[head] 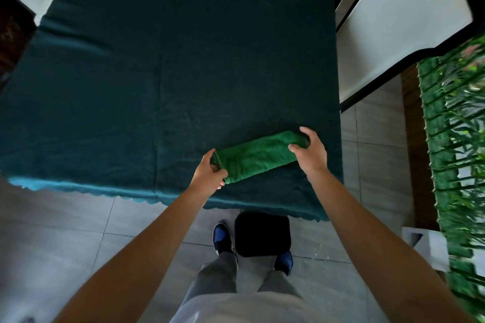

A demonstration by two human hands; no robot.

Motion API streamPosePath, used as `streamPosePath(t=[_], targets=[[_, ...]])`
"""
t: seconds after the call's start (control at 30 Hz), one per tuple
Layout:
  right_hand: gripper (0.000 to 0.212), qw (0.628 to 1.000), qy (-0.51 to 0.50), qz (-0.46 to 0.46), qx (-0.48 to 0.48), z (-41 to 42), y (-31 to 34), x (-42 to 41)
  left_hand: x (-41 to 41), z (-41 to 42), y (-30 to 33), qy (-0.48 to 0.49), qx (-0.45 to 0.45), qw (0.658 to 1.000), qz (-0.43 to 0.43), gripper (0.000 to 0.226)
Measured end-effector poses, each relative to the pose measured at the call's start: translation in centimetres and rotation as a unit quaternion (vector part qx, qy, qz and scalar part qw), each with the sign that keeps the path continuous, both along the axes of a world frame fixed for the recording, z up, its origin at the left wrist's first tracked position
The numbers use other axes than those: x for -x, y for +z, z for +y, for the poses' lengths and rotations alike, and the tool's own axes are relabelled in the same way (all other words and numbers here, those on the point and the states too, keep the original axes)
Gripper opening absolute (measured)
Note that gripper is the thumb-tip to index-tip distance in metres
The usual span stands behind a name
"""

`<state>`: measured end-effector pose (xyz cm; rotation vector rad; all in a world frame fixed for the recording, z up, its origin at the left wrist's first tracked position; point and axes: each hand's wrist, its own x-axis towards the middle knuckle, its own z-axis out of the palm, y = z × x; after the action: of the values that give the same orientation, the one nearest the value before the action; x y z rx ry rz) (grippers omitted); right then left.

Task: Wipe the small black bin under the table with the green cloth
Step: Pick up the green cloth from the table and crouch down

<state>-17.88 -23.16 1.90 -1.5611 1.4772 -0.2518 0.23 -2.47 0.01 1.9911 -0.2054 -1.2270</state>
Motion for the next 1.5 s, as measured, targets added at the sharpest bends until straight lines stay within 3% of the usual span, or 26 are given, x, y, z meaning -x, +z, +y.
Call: streamPosePath(t=[0.17, 0.47, 0.83, 0.93, 1.0, 1.13, 1.23, 1.43, 1.5], targets=[[0.049, 0.995, -0.02, -0.087, 0.037, -0.2, 2.8, 0.4, 0.8, 1.5, 1.2, 0.026, 0.034, 0.999, 0.03, 0.077], [0.051, 0.964, 0.08, -0.253, 0.009, 3.1, 11.4, 4.4, 9.8, 5.0, 1.9, 0.161, 0.076, 0.975, 0.133, 0.066], [0.053, 0.915, 0.3, -0.27, 0.011, 10.5, 14.2, 16.8, 28.6, 10.4, 2.3, 0.244, 0.055, 0.957, 0.144, 0.038], [0.051, 0.909, 0.34, -0.243, -0.005, 13.7, 13.8, 20.9, 31.9, 10.9, 4.6, 0.167, 0.075, 0.982, 0.044, 0.053], [0.052, 0.91, 0.352, -0.218, -0.034, 15.7, 13.4, 23.5, 33.9, 11.3, 6.1, 0.133, 0.107, 0.985, 0.024, 0.039], [0.055, 0.924, 0.283, -0.238, -0.095, 19.0, 12.5, 28.5, 36.9, 14.3, 6.5, 0.019, 0.131, 0.991, 0.029, 0.034], [0.052, 0.931, 0.2, -0.278, -0.128, 21.2, 12.4, 32.3, 38.8, 17.0, 6.4, -0.065, 0.138, 0.988, 0.038, 0.048], [0.047, 0.955, 0.058, -0.254, -0.14, 24.8, 10.4, 39.0, 43.5, 22.9, 6.1, -0.086, 0.141, 0.984, 0.071, 0.065], [0.045, 0.965, 0.042, -0.22, -0.136, 26.1, 9.0, 40.9, 45.3, 24.9, 6.6, -0.091, 0.134, 0.984, 0.073, 0.06]])
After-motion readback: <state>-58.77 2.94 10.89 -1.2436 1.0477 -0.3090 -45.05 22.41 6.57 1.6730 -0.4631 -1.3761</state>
